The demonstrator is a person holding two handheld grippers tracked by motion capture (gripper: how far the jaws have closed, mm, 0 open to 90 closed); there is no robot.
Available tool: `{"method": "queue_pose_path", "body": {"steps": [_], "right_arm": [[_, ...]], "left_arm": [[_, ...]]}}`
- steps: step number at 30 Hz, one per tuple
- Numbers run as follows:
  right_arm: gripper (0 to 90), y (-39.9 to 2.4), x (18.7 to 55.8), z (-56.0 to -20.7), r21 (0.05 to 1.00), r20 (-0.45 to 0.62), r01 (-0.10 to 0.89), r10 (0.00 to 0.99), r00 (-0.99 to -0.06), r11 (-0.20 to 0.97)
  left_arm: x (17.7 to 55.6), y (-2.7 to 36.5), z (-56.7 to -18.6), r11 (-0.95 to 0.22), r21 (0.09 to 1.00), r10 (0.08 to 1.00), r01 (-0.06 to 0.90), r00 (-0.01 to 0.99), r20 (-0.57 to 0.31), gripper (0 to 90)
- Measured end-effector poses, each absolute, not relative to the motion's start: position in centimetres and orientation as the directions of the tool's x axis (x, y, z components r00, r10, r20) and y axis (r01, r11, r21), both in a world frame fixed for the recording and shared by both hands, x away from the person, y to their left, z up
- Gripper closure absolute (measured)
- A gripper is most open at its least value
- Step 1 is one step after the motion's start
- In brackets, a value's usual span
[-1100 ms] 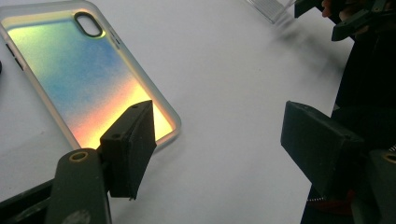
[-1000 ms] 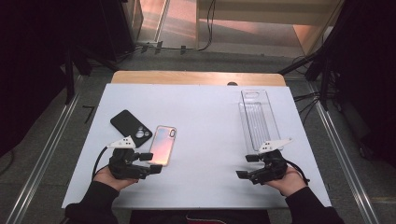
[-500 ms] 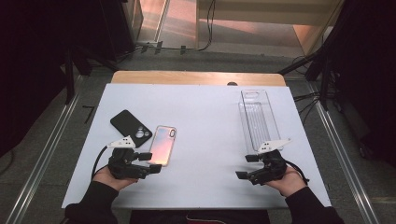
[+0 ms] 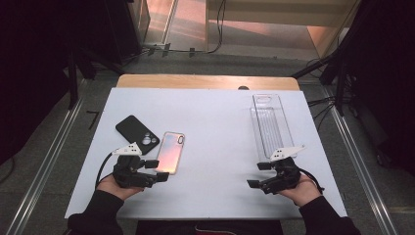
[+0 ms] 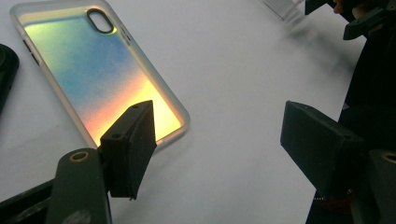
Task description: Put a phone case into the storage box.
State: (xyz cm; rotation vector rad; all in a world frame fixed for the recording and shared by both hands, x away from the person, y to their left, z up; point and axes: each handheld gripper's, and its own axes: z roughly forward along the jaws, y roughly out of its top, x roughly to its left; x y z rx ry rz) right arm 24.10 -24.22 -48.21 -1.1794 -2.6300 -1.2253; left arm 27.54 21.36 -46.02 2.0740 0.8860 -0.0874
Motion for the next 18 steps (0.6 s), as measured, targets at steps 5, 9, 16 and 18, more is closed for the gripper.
{"method": "queue_pose_path", "body": {"steps": [5,9,16,18], "right_arm": [[16.2,-24.2,24.1,-48.2,0.652,0.306,0.639,0.629,-0.715,0.408],[16.3,-24.3,24.1,-48.1,0.655,0.305,0.637,0.629,-0.715,0.407],[16.3,-24.3,24.1,-48.1,0.655,0.3,0.635,0.631,-0.715,0.408],[16.2,-24.3,24.0,-48.1,0.652,0.3,0.638,0.632,-0.714,0.411]], "left_arm": [[27.8,21.8,-45.6,-0.372,0.688,0.583,0.623,0.734,-0.35,30.3],[28.1,21.7,-45.3,-0.366,0.691,0.588,0.623,0.73,-0.347,32.8],[29.0,20.6,-45.2,-0.343,0.689,0.642,0.639,0.695,-0.324,29.9],[29.3,20.3,-45.2,-0.337,0.687,0.651,0.644,0.687,-0.323,29.5]]}}
